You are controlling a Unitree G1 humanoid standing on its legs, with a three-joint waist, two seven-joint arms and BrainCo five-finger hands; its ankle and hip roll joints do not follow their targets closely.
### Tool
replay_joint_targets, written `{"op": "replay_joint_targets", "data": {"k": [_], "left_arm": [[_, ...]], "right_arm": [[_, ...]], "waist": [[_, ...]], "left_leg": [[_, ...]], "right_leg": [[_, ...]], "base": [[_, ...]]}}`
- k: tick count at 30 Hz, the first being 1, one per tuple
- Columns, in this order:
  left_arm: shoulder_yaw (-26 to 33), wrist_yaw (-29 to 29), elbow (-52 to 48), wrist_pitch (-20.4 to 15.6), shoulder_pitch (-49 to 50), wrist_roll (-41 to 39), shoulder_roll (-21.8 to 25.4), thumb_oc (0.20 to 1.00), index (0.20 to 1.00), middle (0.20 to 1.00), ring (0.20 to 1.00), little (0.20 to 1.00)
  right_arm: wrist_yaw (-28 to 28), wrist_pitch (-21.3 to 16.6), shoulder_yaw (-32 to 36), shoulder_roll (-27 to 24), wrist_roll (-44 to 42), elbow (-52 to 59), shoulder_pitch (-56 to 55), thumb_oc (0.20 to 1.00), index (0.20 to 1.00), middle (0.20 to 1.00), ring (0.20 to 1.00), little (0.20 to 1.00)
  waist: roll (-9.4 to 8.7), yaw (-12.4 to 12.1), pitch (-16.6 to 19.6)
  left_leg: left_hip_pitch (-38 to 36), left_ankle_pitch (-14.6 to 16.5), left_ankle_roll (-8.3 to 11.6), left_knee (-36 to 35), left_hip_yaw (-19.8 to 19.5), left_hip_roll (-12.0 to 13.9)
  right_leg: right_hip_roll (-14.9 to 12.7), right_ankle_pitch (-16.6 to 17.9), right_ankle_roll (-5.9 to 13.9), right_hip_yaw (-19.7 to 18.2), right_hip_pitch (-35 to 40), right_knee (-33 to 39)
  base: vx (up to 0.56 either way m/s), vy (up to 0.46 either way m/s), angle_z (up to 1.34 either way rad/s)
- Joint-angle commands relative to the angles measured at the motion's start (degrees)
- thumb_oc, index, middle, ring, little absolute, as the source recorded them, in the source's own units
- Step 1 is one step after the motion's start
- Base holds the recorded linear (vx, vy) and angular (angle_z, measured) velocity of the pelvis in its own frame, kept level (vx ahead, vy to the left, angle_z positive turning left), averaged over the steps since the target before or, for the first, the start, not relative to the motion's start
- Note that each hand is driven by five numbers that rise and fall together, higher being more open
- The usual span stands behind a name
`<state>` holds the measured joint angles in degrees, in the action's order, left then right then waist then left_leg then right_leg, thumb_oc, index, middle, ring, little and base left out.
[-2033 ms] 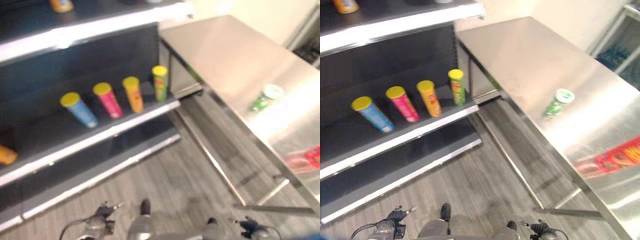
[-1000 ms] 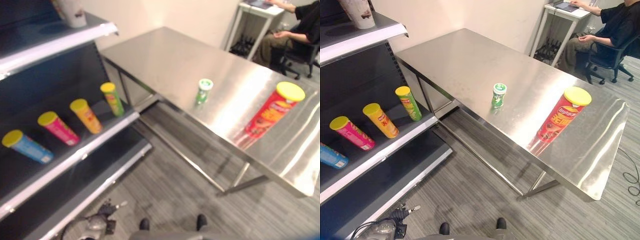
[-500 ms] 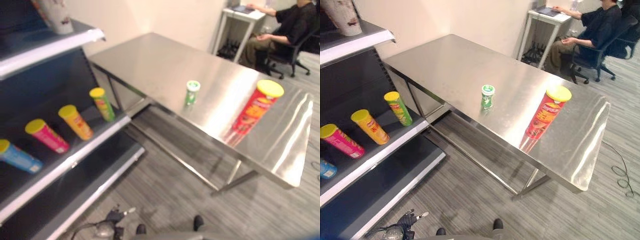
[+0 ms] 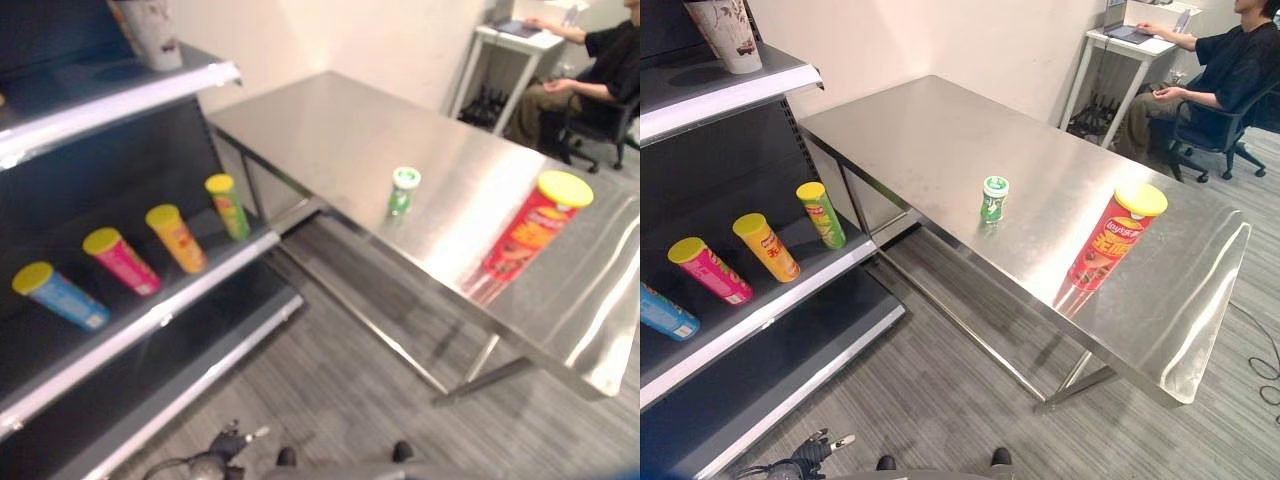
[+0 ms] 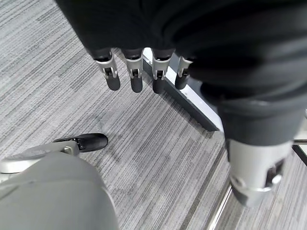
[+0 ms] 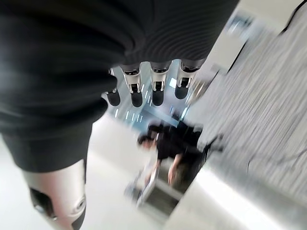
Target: Put the goods on the table back onto the shelves and tidy them up.
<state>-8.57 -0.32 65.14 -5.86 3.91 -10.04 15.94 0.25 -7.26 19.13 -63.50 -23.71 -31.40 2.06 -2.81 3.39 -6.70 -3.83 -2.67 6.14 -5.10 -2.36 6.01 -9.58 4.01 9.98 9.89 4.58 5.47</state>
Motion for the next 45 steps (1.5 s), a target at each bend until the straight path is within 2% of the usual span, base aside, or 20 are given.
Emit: {"op": "replay_joint_targets", "data": {"k": [1, 2, 4, 9, 11, 13, 15, 18, 21, 28, 38, 45], "left_arm": [[0.84, -0.58, 0.51, -1.66, -4.02, -0.01, 1.76, 1.0, 1.0, 1.0, 1.0, 1.0], [0.92, -1.29, -0.42, -2.2, -3.25, -0.15, 1.9, 1.0, 1.0, 1.0, 1.0, 1.0], [1.14, -1.69, -0.66, -2.55, -2.75, -0.18, 1.73, 1.0, 1.0, 1.0, 1.0, 1.0], [1.22, -2.61, -0.8, -3.4, -1.62, 0.04, 1.3, 1.0, 1.0, 1.0, 1.0, 1.0], [1.71, -2.88, -0.7, -3.84, -1.41, -0.05, 1.1, 1.0, 1.0, 1.0, 1.0, 1.0], [1.66, -3.14, -0.73, -3.97, -1.35, 0.09, 1.03, 1.0, 1.0, 1.0, 1.0, 1.0], [1.59, -3.4, -0.74, -4.03, -1.06, 0.23, 0.94, 1.0, 1.0, 1.0, 1.0, 1.0], [1.48, -3.61, -1.31, -4.1, -0.85, 0.4, 0.93, 1.0, 1.0, 1.0, 1.0, 1.0], [0.92, -3.63, -1.76, -3.99, -1.16, 0.61, 0.87, 1.0, 1.0, 1.0, 1.0, 1.0], [0.72, -2.58, -1.42, -3.97, -1.15, 0.57, 0.75, 1.0, 1.0, 1.0, 1.0, 1.0], [0.18, -1.85, -1.81, -4.38, -0.97, 0.79, 0.93, 1.0, 1.0, 1.0, 1.0, 1.0], [0.19, -1.63, -1.61, -4.43, -1.0, 0.8, 1.02, 1.0, 1.0, 1.0, 1.0, 1.0]], "right_arm": [[1.94, -2.04, 0.36, -4.52, -1.29, 1.36, 4.69, 1.0, 1.0, 1.0, 1.0, 1.0], [6.27, -2.74, -1.58, -8.02, -3.45, 7.45, 5.24, 1.0, 1.0, 1.0, 1.0, 1.0], [8.33, -3.28, -1.38, -10.03, -5.14, 10.75, 4.99, 1.0, 1.0, 1.0, 1.0, 1.0], [12.09, -3.79, 0.6, -12.66, -10.57, 15.94, 3.98, 1.0, 1.0, 1.0, 1.0, 1.0], [15.37, -2.79, 2.81, -13.75, -14.86, 17.61, 2.51, 1.0, 1.0, 1.0, 1.0, 1.0], [16.32, -2.27, 4.81, -14.54, -16.25, 17.44, 1.31, 1.0, 1.0, 1.0, 1.0, 1.0], [17.31, -1.52, 4.22, -15.08, -15.83, 16.88, 1.18, 1.0, 1.0, 1.0, 1.0, 1.0], [19.32, -0.59, -0.4, -17.16, -12.47, 18.29, 1.75, 1.0, 1.0, 1.0, 1.0, 1.0], [19.18, -0.8, -5.92, -18.42, -6.12, 16.94, 2.71, 1.0, 1.0, 1.0, 1.0, 1.0], [15.7, -2.45, -13.46, -16.05, -2.37, 21.06, 9.95, 1.0, 1.0, 1.0, 1.0, 1.0], [15.93, -3.56, -17.94, -19.23, 0.18, 25.15, 10.45, 1.0, 1.0, 1.0, 1.0, 1.0], [15.36, -3.69, -16.13, -21.17, 1.82, 25.2, 7.64, 1.0, 1.0, 1.0, 1.0, 1.0]], "waist": [[-2.5, -2.1, -1.46], [-2.56, -2.32, -1.2], [-2.55, -2.31, -0.97], [-2.61, -2.44, -0.35], [-2.82, -2.42, -0.08], [-2.93, -2.58, 0.13], [-3.09, -2.86, 0.32], [-3.18, -3.11, 0.3], [-3.21, -3.29, -0.06], [-2.81, -3.35, -0.22], [-3.01, -3.65, -0.44], [-3.36, -3.36, -0.49]], "left_leg": [[-2.03, 6.63, 0.18, 0.1, 0.74, -0.86], [-1.87, 6.4, 0.42, 0.1, 0.56, -0.79], [-1.84, 6.28, 0.59, 0.1, 0.44, -0.68], [-1.65, 6.1, 0.92, 0.1, 0.07, -0.46], [-1.26, 5.98, 1.19, 0.1, -0.35, -0.35], [-1.04, 5.92, 1.31, 0.1, -0.59, -0.3], [-0.92, 5.87, 1.43, 0.1, -0.73, -0.29], [-0.83, 5.75, 1.53, 0.1, -0.85, -0.18], [-0.66, 5.53, 1.59, 0.1, -0.87, -0.11], [-0.6, 5.57, 1.35, 0.1, -0.67, -0.16], [-0.38, 5.44, 1.44, 0.1, -1.08, -0.41], [-0.3, 5.45, 1.5, 0.1, -0.93, -0.33]], "right_leg": [[-0.21, -3.8, 1.52, 2.41, 1.22, -0.8], [-0.23, -3.82, 1.52, 2.81, 1.35, -0.78], [-0.24, -3.86, 1.45, 3.08, 1.52, -0.79], [-0.19, -3.96, 1.47, 3.8, 1.82, -0.72], [-0.22, -4.07, 1.42, 4.26, 1.84, -0.86], [-0.19, -4.1, 1.4, 4.69, 1.92, -0.85], [-0.16, -4.14, 1.39, 4.93, 2.05, -0.86], [-0.21, -4.12, 1.43, 5.19, 2.08, -0.85], [-0.29, -4.04, 1.47, 5.35, 2.0, -0.78], [-0.41, -4.07, 1.44, 5.17, 2.0, -0.69], [-0.68, -4.17, 1.41, 5.84, 2.3, -0.76], [-0.72, -4.17, 1.45, 5.75, 2.13, -0.82]], "base": [[0.0, -0.012, 0.09], [0.0, -0.018, 0.08], [0.0, 0.0, 0.0], [0.01, -0.01, 0.04], [0.01, -0.032, 0.24], [0.01, -0.032, 0.17], [0.01, -0.026, 0.05], [0.0, -0.009, 0.02], [-0.01, 0.001, 0.03], [0.0, 0.0, 0.0], [0.0, 0.0, 0.0], [0.0, 0.0, 0.0]]}}
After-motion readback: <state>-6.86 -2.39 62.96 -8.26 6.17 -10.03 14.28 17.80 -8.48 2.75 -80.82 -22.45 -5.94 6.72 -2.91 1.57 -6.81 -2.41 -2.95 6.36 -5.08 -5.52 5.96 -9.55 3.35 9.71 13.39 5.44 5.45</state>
